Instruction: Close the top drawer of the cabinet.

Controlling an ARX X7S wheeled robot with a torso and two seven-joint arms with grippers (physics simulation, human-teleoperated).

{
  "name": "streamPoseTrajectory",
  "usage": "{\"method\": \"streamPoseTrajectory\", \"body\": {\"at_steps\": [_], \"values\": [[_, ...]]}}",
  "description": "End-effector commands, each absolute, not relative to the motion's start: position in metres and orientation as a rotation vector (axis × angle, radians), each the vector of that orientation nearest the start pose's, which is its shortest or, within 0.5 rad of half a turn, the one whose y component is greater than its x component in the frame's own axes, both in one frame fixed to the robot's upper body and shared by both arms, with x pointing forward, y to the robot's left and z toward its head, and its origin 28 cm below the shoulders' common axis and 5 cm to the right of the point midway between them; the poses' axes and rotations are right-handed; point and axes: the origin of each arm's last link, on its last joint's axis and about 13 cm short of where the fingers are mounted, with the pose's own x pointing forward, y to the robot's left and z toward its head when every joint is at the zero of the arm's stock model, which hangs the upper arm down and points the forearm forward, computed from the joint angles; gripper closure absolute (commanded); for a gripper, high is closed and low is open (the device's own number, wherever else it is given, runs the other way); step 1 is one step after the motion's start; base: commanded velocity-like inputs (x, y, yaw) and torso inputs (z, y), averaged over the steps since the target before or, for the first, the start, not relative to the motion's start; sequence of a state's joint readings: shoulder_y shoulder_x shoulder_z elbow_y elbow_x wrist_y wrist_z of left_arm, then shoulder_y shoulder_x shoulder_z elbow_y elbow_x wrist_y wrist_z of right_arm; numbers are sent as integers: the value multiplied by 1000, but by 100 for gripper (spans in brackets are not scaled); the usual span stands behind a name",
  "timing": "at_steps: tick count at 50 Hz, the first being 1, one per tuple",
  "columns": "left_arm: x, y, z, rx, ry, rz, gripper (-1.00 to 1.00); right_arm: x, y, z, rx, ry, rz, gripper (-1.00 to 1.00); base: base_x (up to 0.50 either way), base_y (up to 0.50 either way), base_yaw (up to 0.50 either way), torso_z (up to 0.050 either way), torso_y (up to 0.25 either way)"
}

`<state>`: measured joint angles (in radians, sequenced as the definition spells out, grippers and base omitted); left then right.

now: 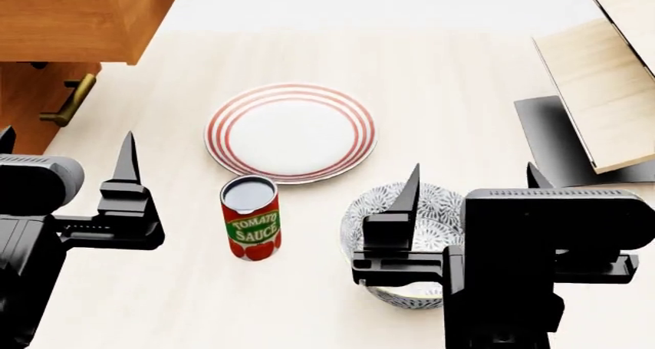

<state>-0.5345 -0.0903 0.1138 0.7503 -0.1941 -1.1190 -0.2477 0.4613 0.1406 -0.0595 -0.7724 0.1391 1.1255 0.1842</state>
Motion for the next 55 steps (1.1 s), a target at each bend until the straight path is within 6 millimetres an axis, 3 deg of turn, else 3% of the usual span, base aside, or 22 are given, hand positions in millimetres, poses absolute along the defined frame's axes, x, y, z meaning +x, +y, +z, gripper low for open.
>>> {"method": "streamPoseTrajectory", "body": {"at_steps": [1,33,44,55], "values": [[246,190,203,68,-148,20,-100,239,-101,191,-127,-98,-63,-100,500,0,0,0,0],[247,189,198,68,-130,23,-100,239,-101,186,-105,-86,-48,-100,500,0,0,0,0],[243,185,199,49,-115,-21,-100,240,-99,183,-106,-66,-42,-100,0,0,0,0,1],[249,154,213,64,-89,-108,-100,241,-97,181,-124,-51,-42,-100,0,0,0,0,0]]}}
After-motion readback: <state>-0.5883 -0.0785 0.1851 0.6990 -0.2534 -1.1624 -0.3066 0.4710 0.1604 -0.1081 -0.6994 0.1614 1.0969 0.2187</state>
